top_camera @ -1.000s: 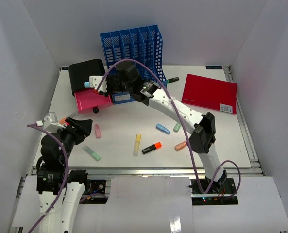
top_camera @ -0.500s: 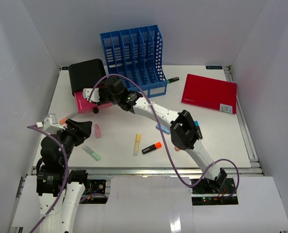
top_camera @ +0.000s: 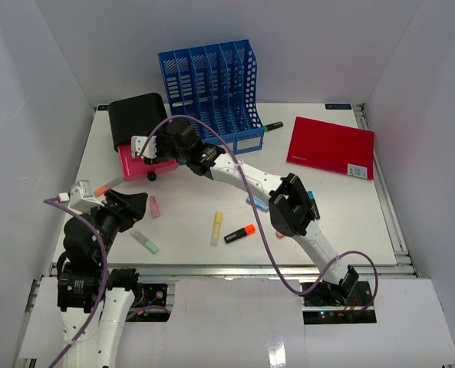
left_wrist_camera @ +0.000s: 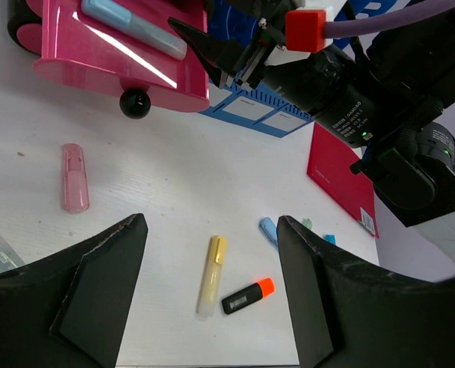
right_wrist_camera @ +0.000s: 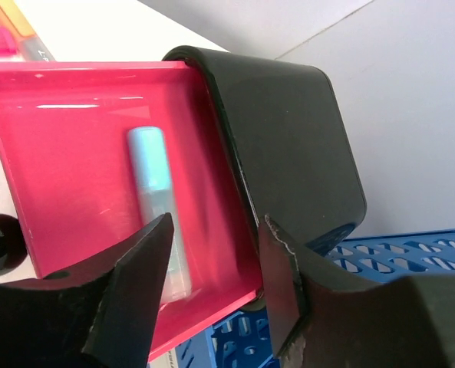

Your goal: Organize the desk

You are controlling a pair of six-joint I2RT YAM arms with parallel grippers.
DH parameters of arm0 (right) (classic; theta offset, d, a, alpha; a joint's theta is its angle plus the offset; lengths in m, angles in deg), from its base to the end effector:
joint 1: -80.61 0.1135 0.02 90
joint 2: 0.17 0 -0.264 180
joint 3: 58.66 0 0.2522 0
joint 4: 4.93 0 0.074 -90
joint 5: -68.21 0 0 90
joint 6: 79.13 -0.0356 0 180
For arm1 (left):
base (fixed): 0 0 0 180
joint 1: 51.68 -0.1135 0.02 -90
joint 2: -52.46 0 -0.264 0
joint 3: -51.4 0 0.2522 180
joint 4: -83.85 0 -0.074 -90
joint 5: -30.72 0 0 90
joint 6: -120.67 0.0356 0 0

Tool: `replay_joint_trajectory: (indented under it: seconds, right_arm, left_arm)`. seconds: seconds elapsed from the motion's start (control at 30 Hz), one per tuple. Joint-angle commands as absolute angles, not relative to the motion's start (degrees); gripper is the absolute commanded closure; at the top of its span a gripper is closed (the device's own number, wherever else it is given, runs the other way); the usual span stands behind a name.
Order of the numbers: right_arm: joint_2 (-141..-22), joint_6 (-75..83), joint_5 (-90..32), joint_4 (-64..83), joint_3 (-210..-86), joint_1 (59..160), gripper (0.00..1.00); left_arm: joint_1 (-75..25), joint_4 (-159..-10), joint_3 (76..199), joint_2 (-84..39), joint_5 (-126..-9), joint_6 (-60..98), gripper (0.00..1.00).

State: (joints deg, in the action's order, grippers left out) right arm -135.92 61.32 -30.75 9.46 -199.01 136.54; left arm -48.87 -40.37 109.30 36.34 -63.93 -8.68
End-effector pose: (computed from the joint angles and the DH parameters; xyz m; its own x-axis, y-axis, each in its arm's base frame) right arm 0.3136 0.4737 0.2994 0.6366 -0.4183 -0.6479 -0.6492 0.1628 -0.7430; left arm 0.0605 -0.0059 0.3283 -0.2676 -0.6196 -0.7379 -0.0547 0.7744 -0.6304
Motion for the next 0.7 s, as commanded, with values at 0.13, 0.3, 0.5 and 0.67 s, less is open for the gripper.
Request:
replay_joint_trajectory:
  seconds: [0.13,0.3,0.5,0.67]
  right_arm:
    - [-126.84,50.73,-39.02,14.04,-199.85,132.2,0.38]
    - [-113.9,38.86,-60.87,22.19,-187.65,124.31,0.32]
    - [-97.71,32.97,-75.65,22.36,-158.88,110.8,0.24]
    - [-88.17,32.08,-75.87,22.02,-141.36,102.07,0.24]
  left_arm:
    - [-48.86,-44.2,108.16,32.96,-75.22,-6.12,0.23]
    - [-48.78,-50.89,105.39,26.66,-88.48,-5.82,0.28]
    - [-48.57,-58.16,103.83,18.0,-95.34,-8.03,0.34]
    - [-46.08,-58.57,104.52,14.45,-93.14,-8.84,0.36]
